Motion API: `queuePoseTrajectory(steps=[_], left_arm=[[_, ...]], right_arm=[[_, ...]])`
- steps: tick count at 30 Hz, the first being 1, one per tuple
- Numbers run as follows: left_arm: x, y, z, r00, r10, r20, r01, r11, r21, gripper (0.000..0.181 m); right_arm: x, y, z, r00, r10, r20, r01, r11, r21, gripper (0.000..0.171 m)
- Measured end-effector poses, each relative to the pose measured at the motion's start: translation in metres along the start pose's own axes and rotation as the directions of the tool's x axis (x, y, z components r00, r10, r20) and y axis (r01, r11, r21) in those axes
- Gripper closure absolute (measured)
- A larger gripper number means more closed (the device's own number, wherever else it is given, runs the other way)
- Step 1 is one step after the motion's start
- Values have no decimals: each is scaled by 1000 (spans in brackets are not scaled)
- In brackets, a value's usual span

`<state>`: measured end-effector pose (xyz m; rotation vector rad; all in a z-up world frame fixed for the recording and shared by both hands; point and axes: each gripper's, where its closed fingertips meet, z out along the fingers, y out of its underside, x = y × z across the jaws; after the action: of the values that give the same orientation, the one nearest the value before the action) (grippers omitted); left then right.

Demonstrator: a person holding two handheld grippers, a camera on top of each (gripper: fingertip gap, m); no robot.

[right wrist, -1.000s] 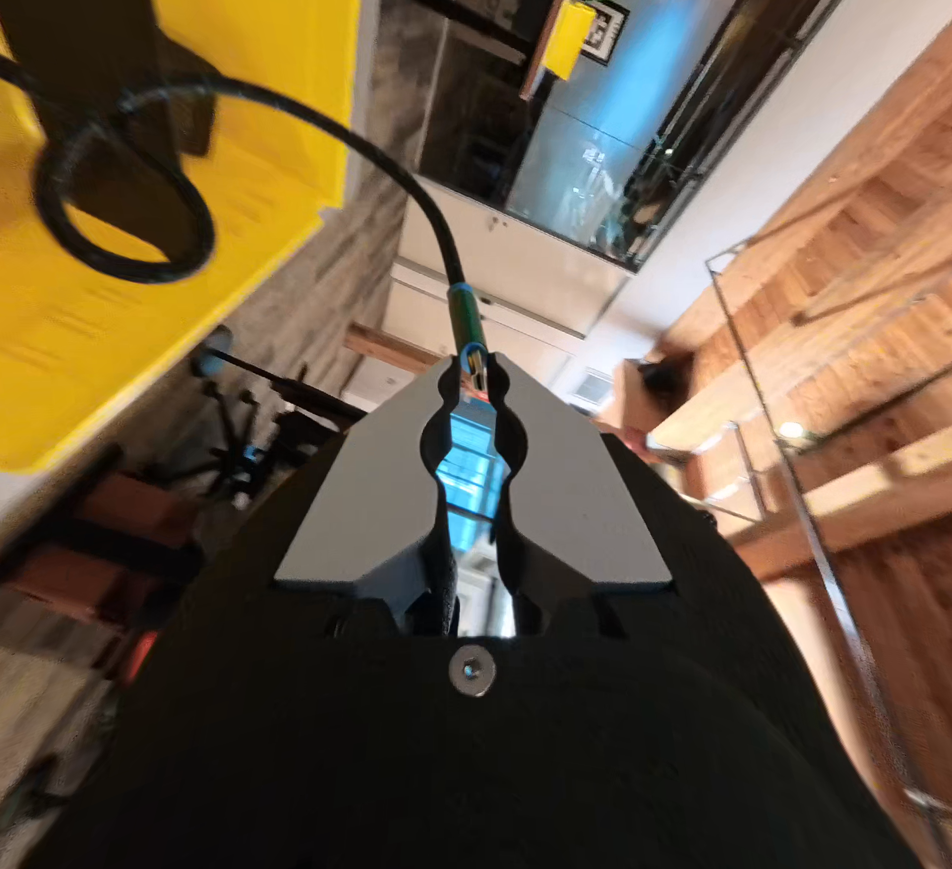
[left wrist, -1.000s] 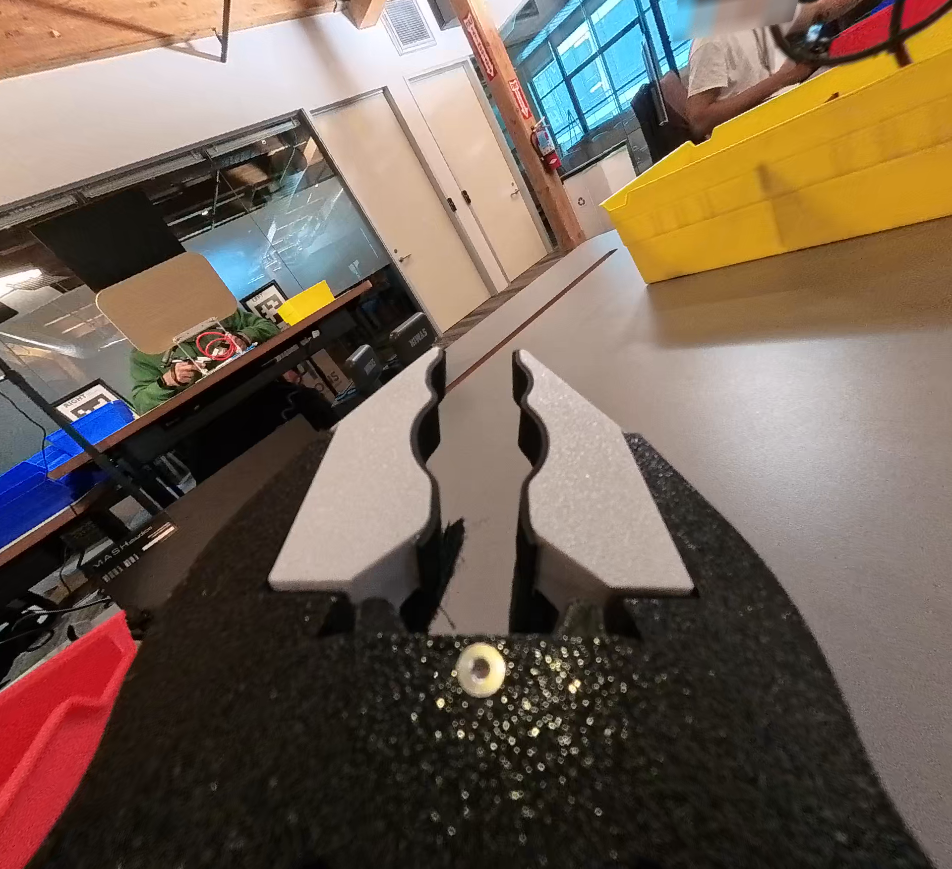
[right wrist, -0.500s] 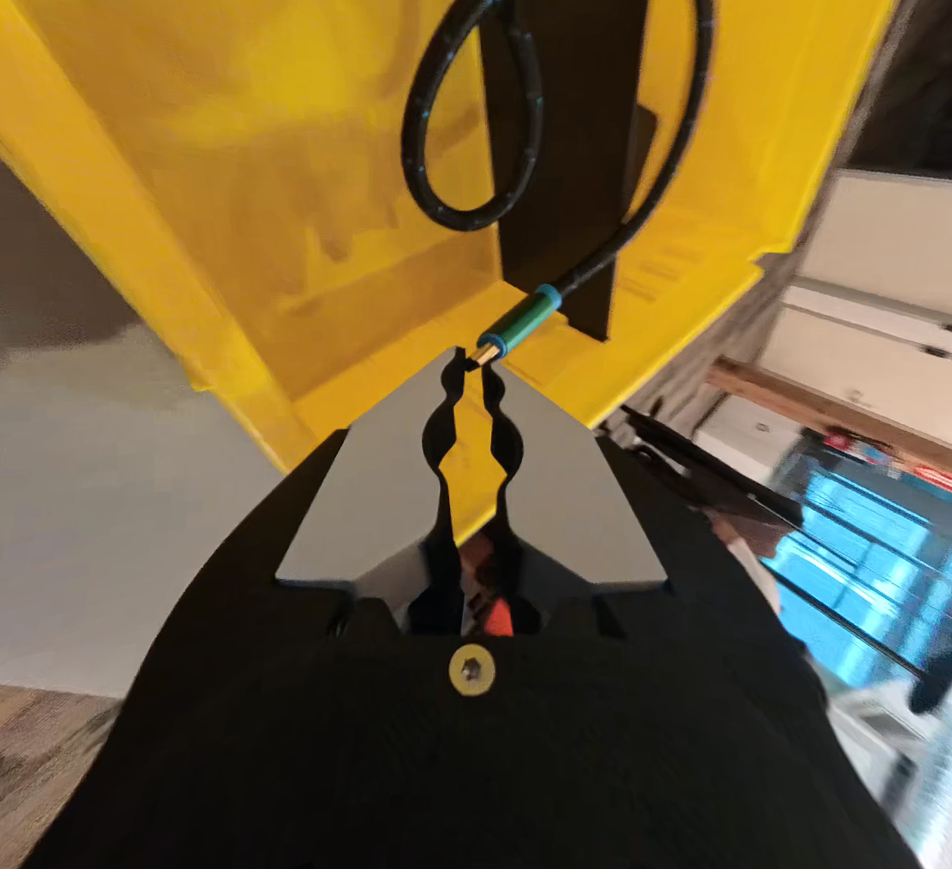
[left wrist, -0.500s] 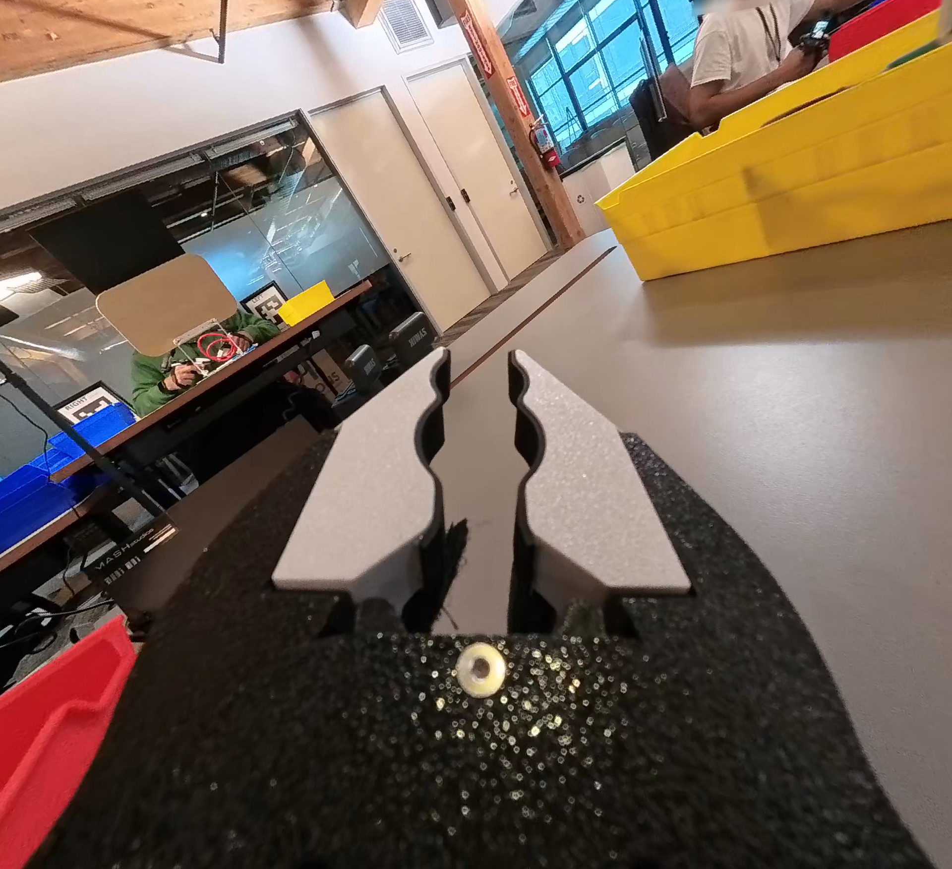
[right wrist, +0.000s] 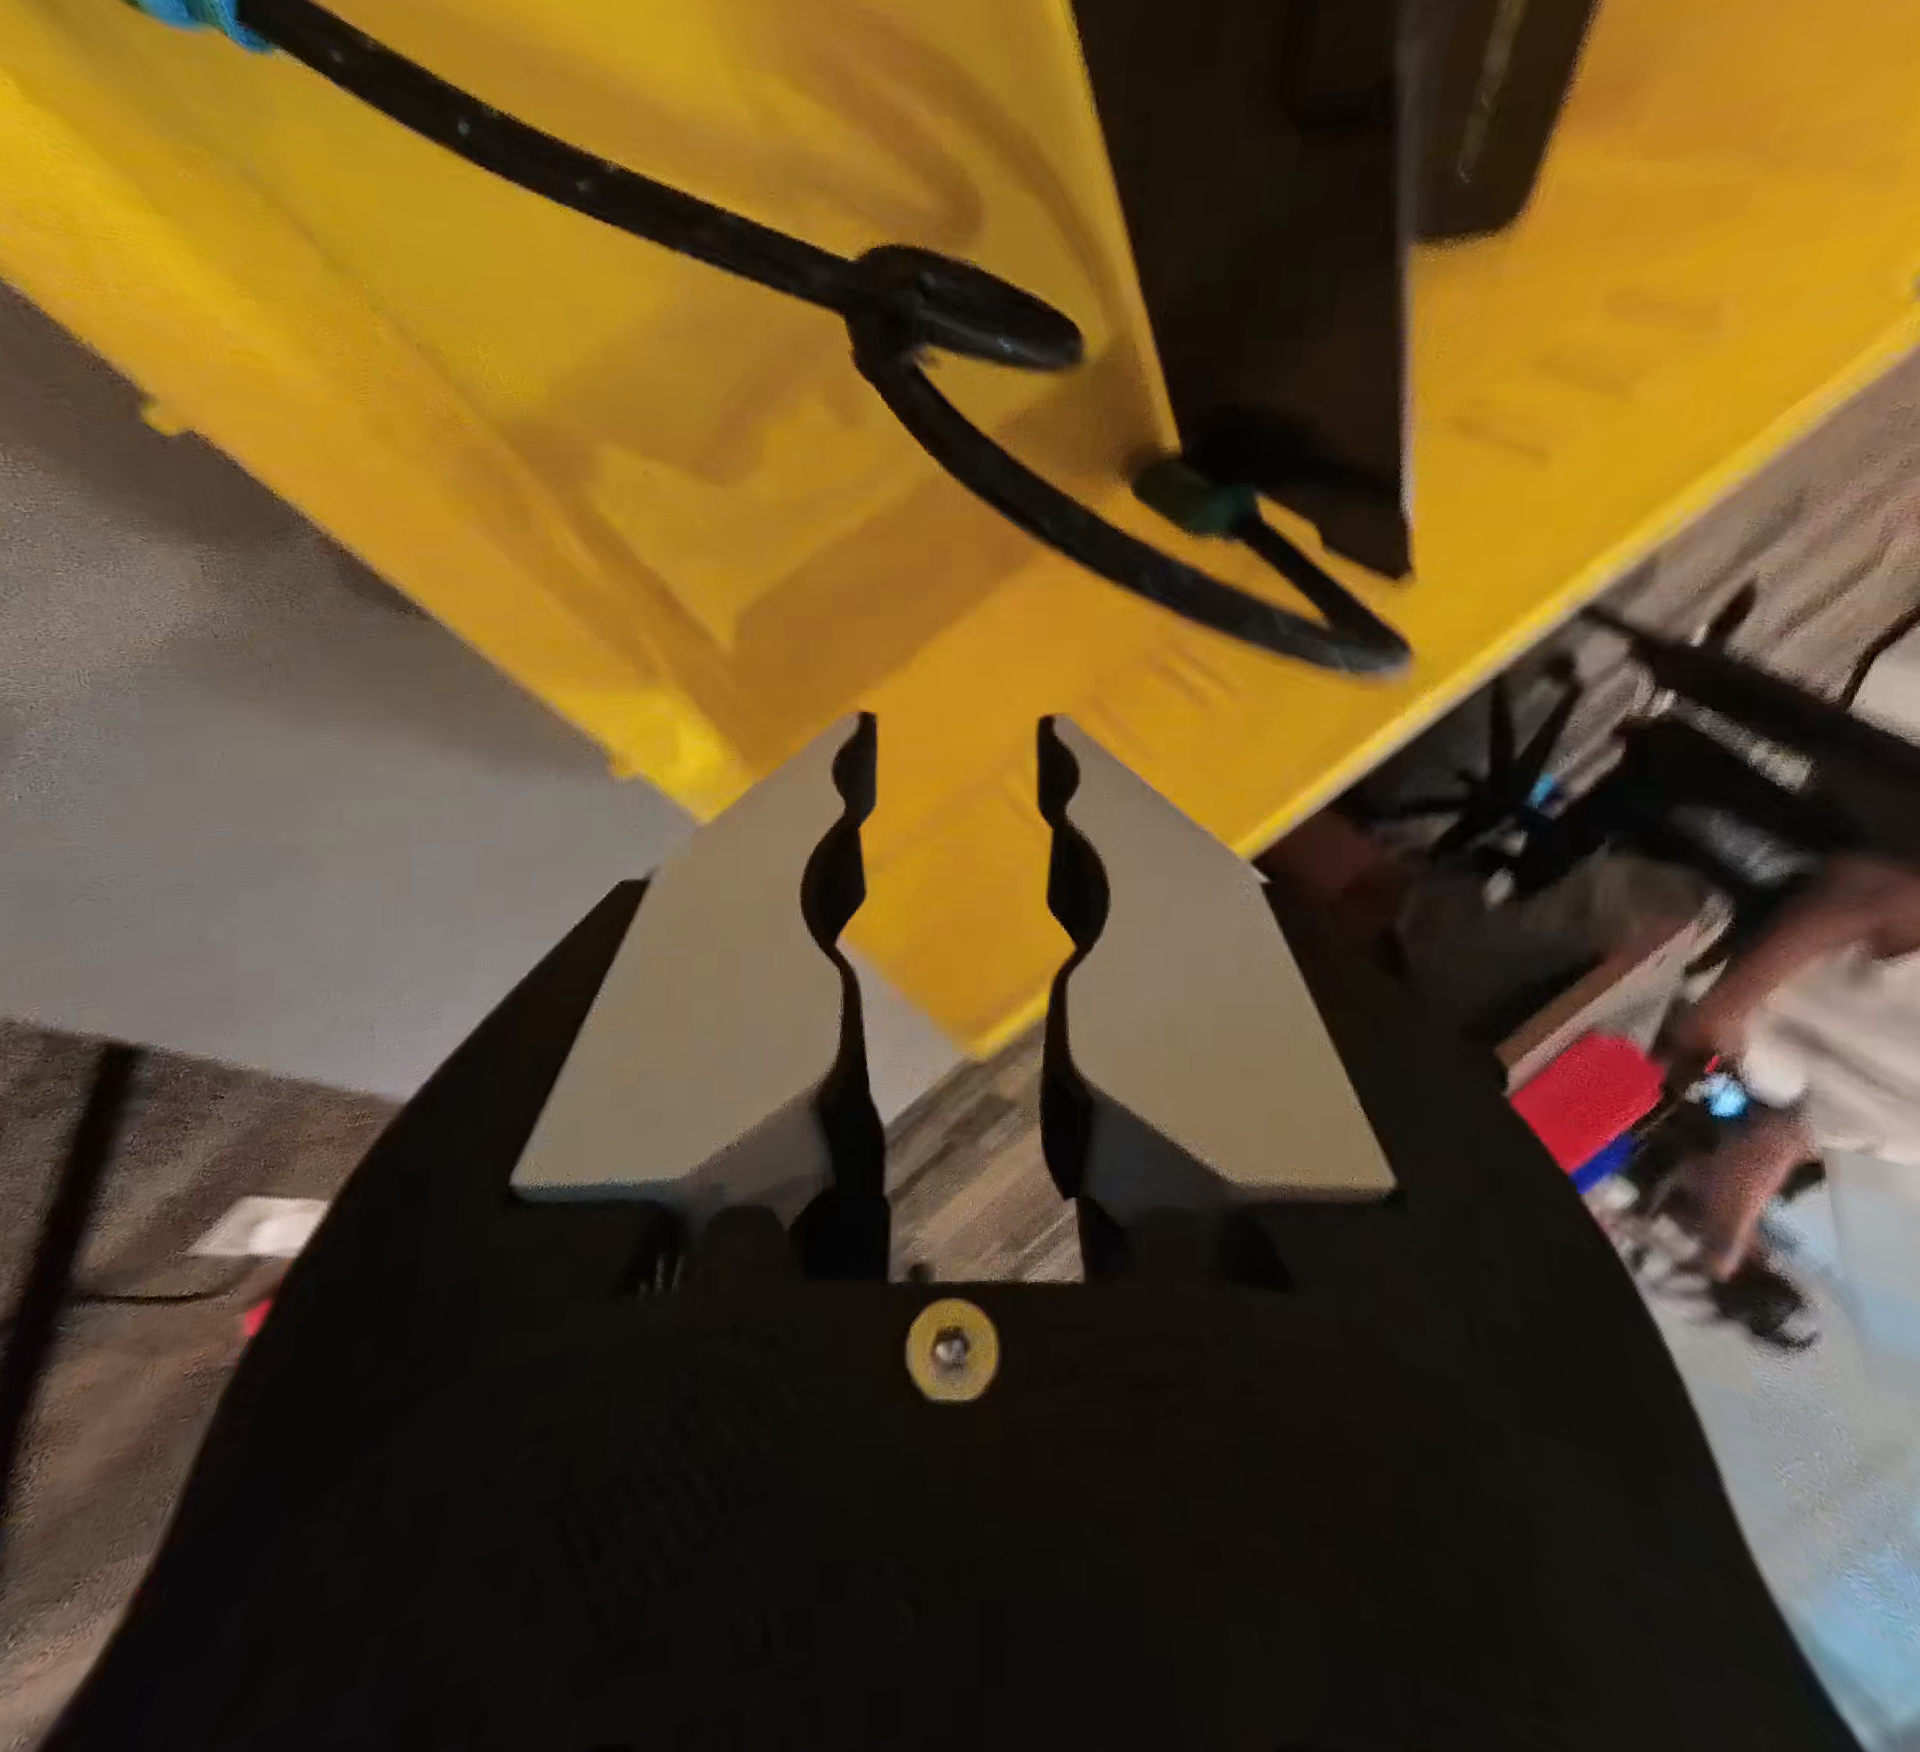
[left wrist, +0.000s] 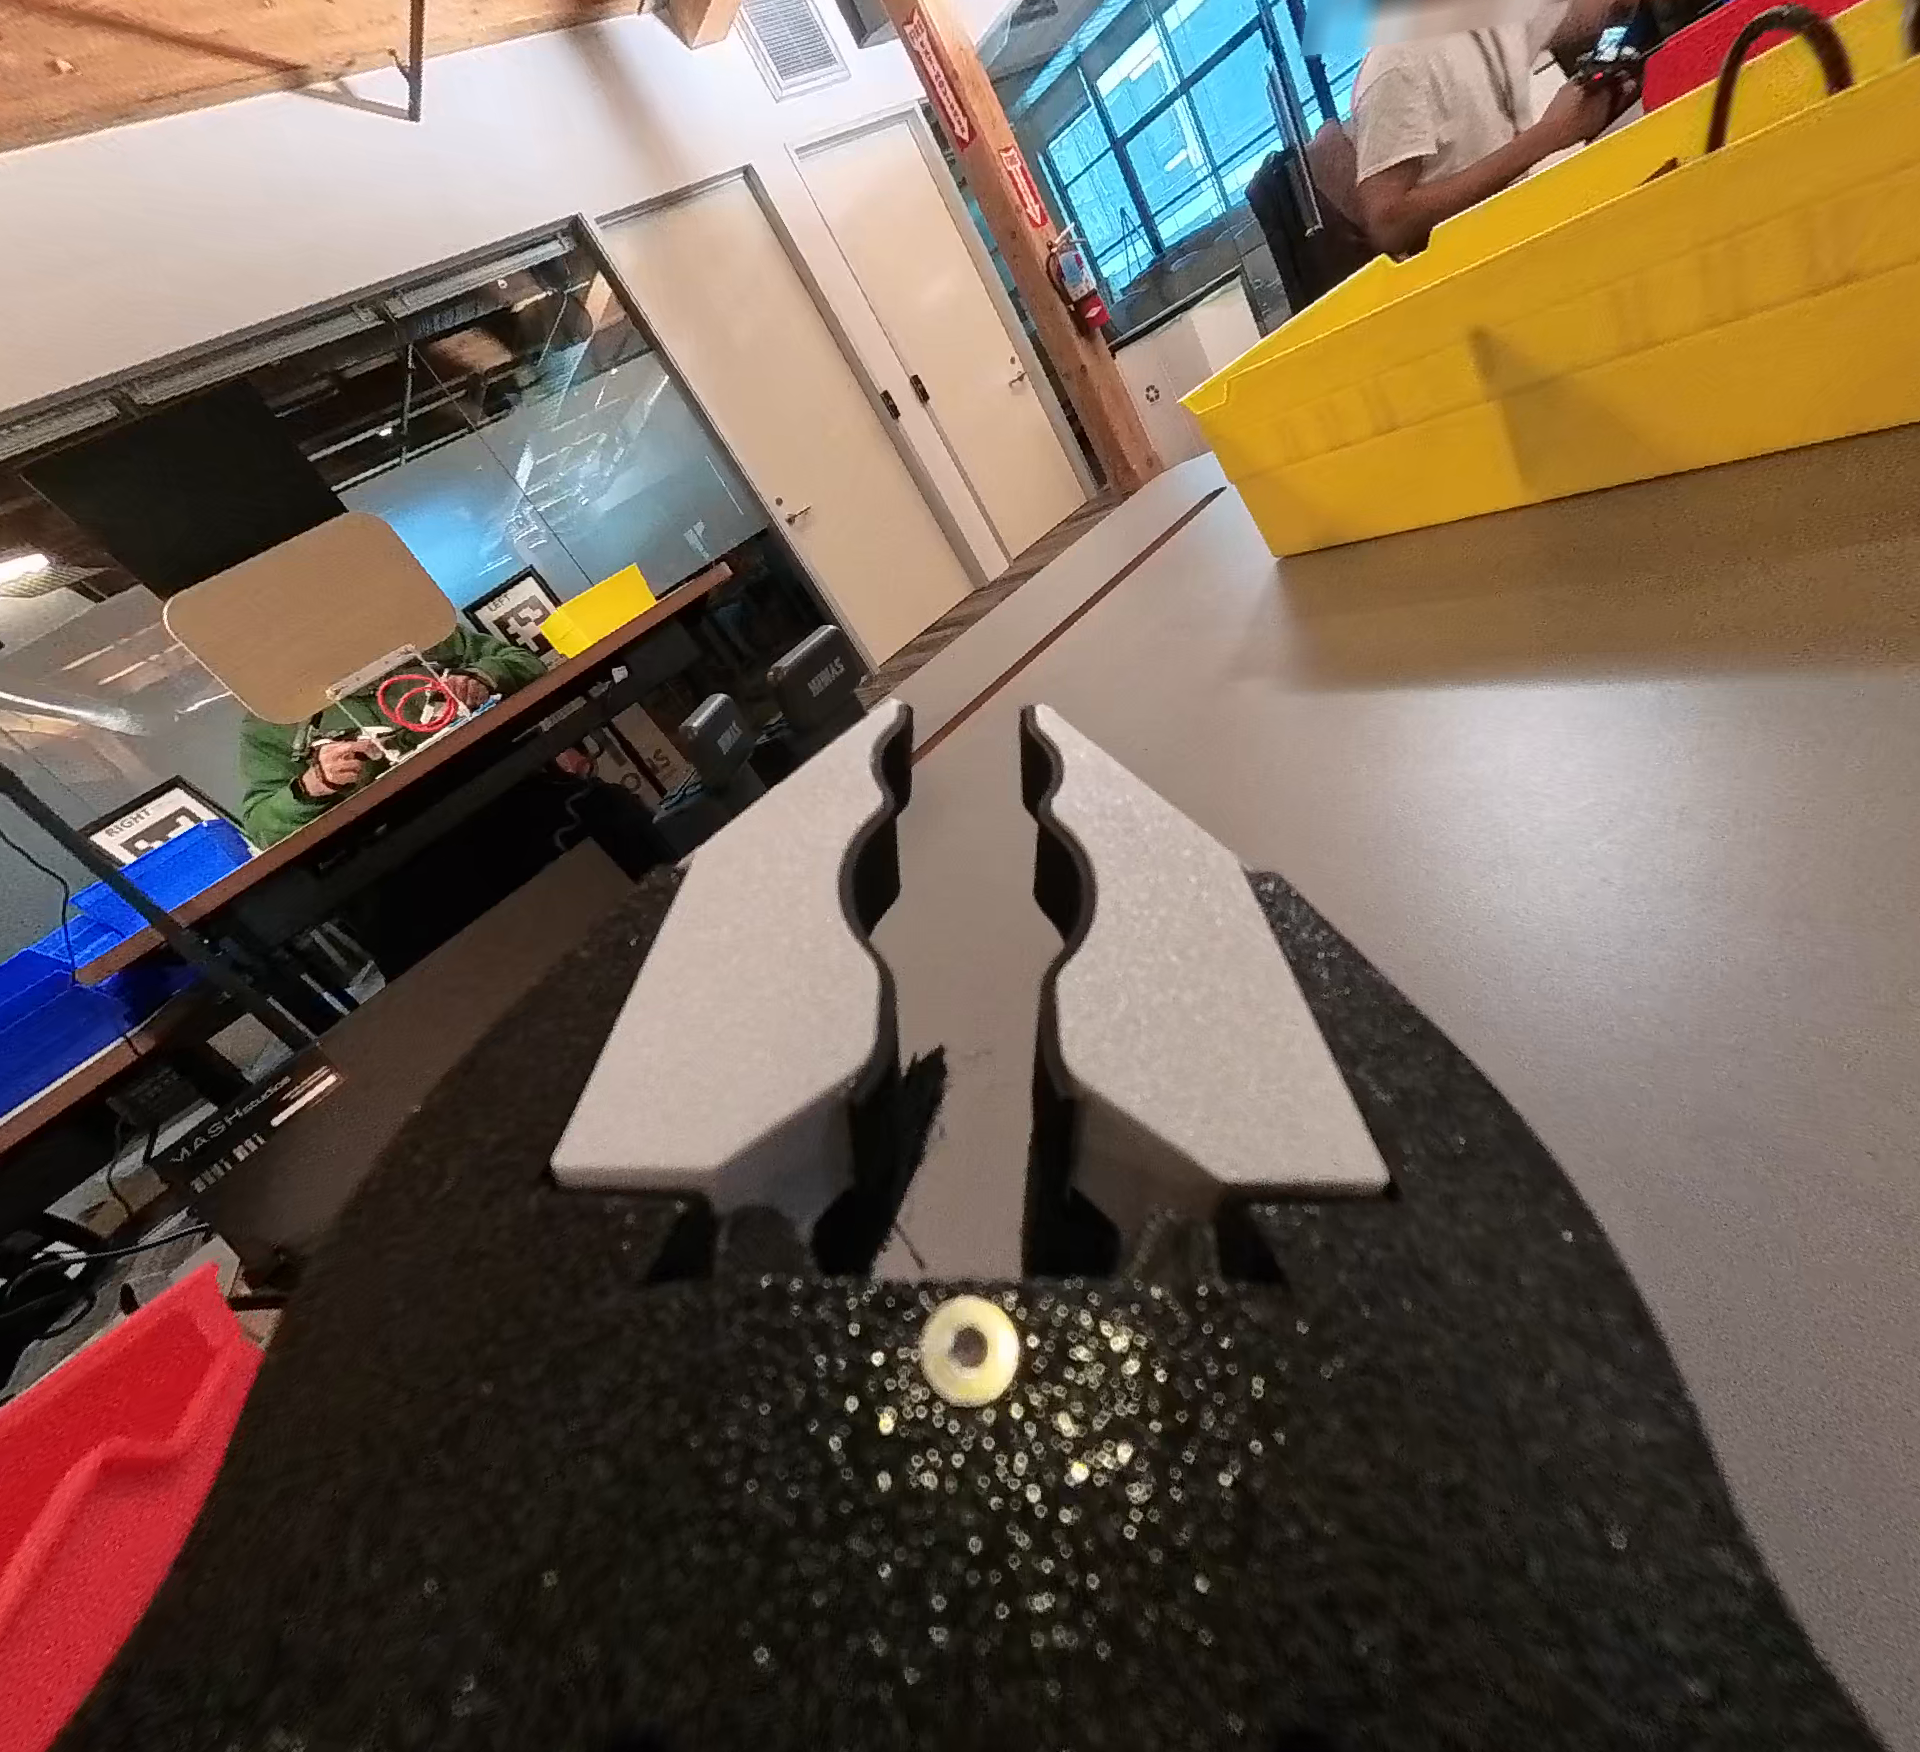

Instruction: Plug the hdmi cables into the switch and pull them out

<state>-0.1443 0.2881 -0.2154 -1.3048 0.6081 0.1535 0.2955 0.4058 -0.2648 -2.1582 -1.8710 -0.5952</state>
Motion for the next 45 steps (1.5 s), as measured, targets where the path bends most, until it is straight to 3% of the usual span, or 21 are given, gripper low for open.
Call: queuePoseTrajectory(steps=[2, 4, 6, 9, 11, 13, 16, 19, 23, 26, 33, 45], left_arm=[[0, 1, 0, 1000, 1, -1, -1, 1000, -4, 163], [1, 2, 1, 1000, 5, -2, -5, 1000, -14, 163], [4, 7, 3, 999, 38, -6, -39, 998, -47, 163], [15, 9, 5, 990, 138, -36, -140, 988, -70, 163], [25, 10, 6, 975, 211, -67, -216, 973, -75, 163], [34, 11, 6, 958, 272, -95, -280, 957, -80, 163], [39, 16, 8, 945, 305, -114, -317, 943, -101, 162], [34, 20, 9, 954, 284, -99, -295, 947, -129, 162], [19, 27, 9, 967, 252, -44, -256, 949, -183, 163], [-6, 39, 10, 970, 233, 63, -210, 942, -260, 163], [-76, 63, -8, 920, 202, 335, -67, 925, -374, 165], [-127, 79, -32, 818, 294, 495, -41, 888, -459, 169]], right_arm=[[9, 3, -29, 994, 84, -75, -85, 996, -9, 134], [22, -17, -59, 969, 101, -224, -84, 993, 84, 134], [22, -63, -87, 937, 107, -333, -19, 966, 260, 132], [5, -148, -125, 901, 162, -402, 85, 844, 530, 132], [-10, -195, -147, 893, 216, -394, 125, 722, 681, 132], [-22, -240, -164, 915, 305, -263, 58, 546, 836, 129], [-39, -303, -163, 943, 327, -68, -40, 313, 949, 115], [-30, -339, -133, 896, 424, -132, 20, 258, 966, 111], [-29, -350, -107, 840, 509, -190, 95, 208, 973, 119], [-41, -348, -107, 825, 504, -256, 187, 185, 965, 128], [-58, -360, -112, 821, 450, -351, 291, 199, 936, 129], [-47, -359, -104, 862, 468, -194, 141, 147, 979, 130]])
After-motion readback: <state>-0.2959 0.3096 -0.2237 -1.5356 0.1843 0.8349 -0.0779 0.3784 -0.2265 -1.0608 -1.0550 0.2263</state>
